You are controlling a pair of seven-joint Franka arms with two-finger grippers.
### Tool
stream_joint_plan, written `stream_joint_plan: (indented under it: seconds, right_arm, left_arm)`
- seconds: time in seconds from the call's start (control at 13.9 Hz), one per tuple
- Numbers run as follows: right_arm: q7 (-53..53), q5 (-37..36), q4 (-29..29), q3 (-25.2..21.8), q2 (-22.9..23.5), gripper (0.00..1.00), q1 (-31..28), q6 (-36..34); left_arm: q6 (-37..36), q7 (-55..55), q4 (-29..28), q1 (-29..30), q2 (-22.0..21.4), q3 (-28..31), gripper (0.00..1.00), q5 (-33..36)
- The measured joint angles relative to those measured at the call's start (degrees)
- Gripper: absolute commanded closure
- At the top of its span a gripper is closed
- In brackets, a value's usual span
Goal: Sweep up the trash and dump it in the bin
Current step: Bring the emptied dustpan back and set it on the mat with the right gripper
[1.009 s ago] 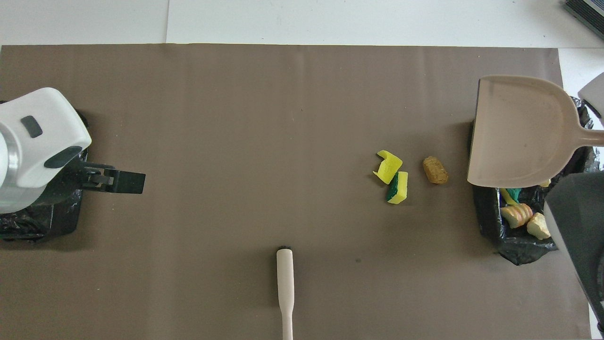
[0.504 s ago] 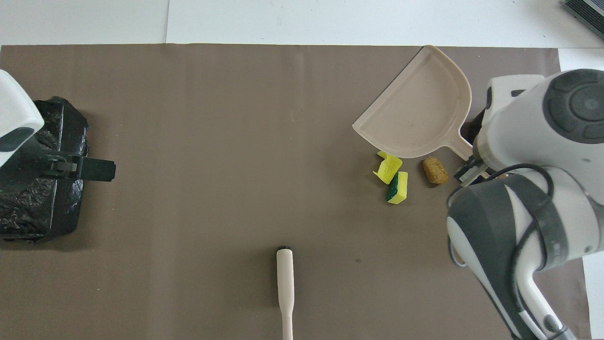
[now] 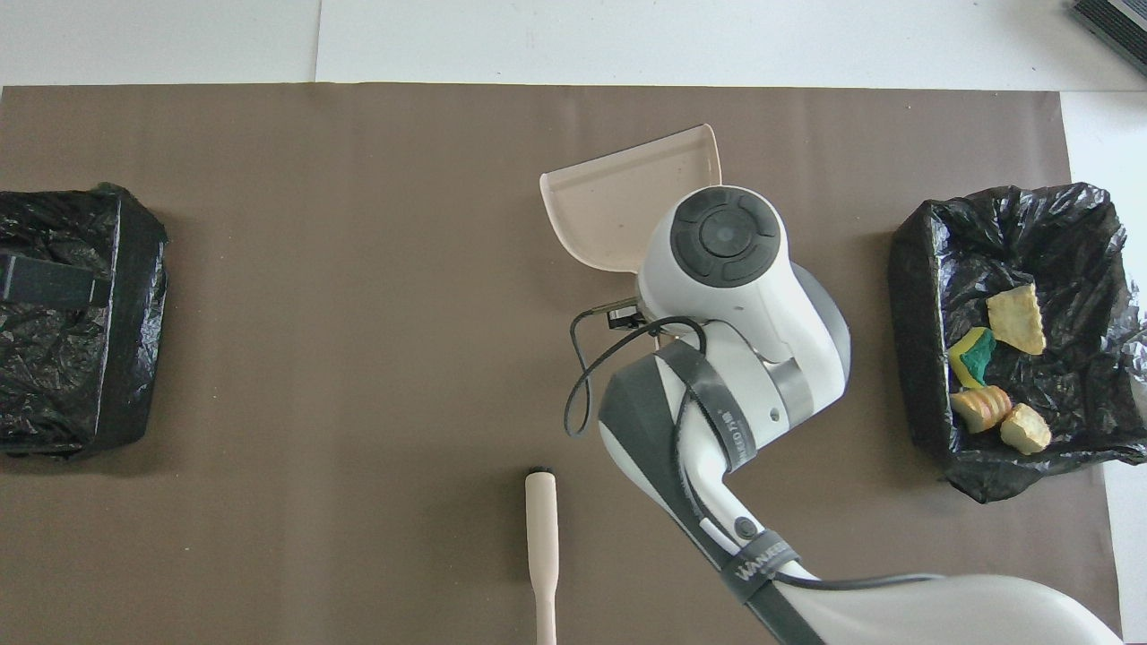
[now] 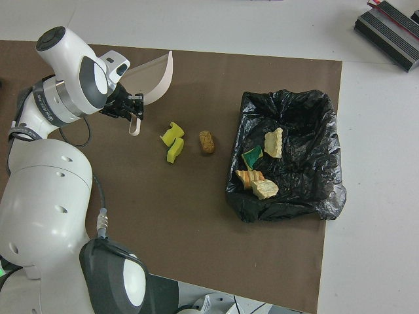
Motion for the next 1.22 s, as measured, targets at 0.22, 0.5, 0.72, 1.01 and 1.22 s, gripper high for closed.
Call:
stream_joint_plan:
  seconds: [0.22, 0.5, 0.72, 1.01, 1.22]
  right_arm:
    - [11.4, 4.1, 3.2, 0.0, 4.4, 0.93, 3.6, 5.7]
    - [13.9, 8.8, 2.2, 0.0, 7.7, 0.59, 4.9, 12.8]
    - [15.5, 8.8, 1.1, 0.0, 8.0, 0.00, 6.1, 14.4]
    - [16.1, 8.9, 0.1, 0.0, 0.7, 0.00, 6.7, 5.5]
    - [16.4, 9.0, -6.7, 0.0, -9.6, 0.00, 7.7, -1.9]
  left_arm:
    - [-0.5, 0.0, 0.3, -2.5, 0.0, 1.5, 0.00, 0.0]
    - [-0.9, 0.0, 0.4, -6.8, 0.5, 5.7, 0.00, 0.8]
    - [-0.8, 0.0, 0.6, -6.9, 0.5, 6.1, 0.00, 1.2]
    - [-1.1, 0.0, 0.8, -6.9, 0.2, 6.5, 0.00, 1.2]
    - [0.4, 0.0, 0.8, -7.6, 0.3, 6.3, 0.00, 1.2]
